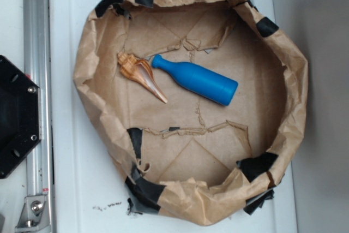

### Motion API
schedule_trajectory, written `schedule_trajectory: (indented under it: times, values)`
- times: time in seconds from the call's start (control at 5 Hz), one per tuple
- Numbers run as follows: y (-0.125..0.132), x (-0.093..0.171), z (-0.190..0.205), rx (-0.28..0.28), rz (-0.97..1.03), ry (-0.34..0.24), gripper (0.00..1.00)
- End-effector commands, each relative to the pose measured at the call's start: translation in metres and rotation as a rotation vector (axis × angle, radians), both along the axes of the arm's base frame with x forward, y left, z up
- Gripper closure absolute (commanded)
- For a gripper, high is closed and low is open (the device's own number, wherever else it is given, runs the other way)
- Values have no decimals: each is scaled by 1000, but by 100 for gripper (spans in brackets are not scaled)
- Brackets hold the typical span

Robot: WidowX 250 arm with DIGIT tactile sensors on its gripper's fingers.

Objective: Grab the shell.

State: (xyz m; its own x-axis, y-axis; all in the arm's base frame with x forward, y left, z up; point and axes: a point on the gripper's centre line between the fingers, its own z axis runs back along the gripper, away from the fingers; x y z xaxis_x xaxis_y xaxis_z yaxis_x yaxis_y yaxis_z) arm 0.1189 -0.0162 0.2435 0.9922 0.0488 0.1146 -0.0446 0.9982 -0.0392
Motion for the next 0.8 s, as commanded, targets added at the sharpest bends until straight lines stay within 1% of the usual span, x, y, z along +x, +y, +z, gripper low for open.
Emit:
schedule_trajectory:
  times: [0.0, 0.2, 0.4, 0.6]
  values:
    - [0, 0, 0, 0, 0, 0, 0]
    - [37, 46, -32, 80, -78, -81, 0]
    - [60, 80, -56, 137, -100, -85, 0]
    - [69, 106, -85, 108, -139, -95, 0]
